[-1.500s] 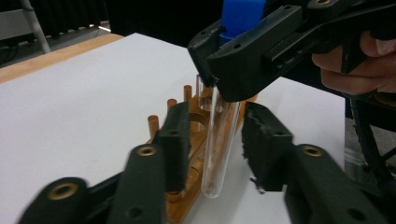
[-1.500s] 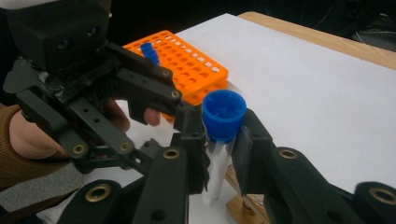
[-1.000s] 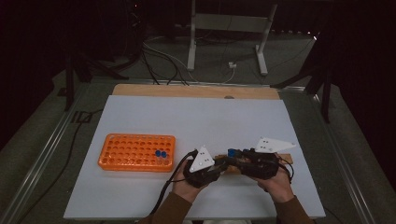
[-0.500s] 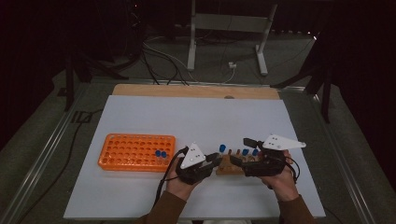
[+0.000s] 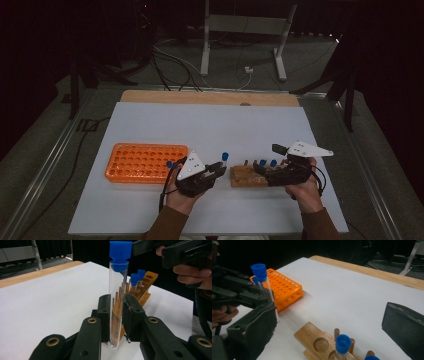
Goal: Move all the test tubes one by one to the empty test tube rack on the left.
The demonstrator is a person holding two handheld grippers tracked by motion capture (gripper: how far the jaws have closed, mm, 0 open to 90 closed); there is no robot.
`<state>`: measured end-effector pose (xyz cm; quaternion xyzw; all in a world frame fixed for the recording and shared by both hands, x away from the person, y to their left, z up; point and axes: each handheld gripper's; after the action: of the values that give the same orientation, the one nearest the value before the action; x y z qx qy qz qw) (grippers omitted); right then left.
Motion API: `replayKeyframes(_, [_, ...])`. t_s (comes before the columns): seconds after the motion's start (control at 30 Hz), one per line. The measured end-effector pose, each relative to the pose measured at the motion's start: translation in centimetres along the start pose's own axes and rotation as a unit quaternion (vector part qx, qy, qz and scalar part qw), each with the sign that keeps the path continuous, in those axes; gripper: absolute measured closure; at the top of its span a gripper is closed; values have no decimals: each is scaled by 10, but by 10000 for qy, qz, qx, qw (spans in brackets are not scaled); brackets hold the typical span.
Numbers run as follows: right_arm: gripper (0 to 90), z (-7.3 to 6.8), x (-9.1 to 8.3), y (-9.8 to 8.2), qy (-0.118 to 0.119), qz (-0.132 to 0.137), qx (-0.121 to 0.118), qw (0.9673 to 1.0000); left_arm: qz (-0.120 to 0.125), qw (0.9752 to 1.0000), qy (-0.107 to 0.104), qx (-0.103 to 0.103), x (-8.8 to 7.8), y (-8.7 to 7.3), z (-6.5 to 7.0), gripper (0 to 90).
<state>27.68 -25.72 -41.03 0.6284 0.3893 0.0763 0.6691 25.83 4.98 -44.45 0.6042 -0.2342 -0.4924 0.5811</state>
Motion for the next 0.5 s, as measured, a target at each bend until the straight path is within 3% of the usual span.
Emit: replayKeyframes(0.5, [0,10,-7,0,-105,107,99,9998,117,9997,180,-94,-30,-4,-9,782])
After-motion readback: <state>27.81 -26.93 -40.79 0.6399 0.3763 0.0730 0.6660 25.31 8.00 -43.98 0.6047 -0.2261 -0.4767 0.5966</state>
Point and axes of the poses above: each handheld gripper's, and its own axes: x roughly forward along the jaws, y roughly out of its top, z roughly to its right, and after that the axes turned 7 degrees about -y, right-handed
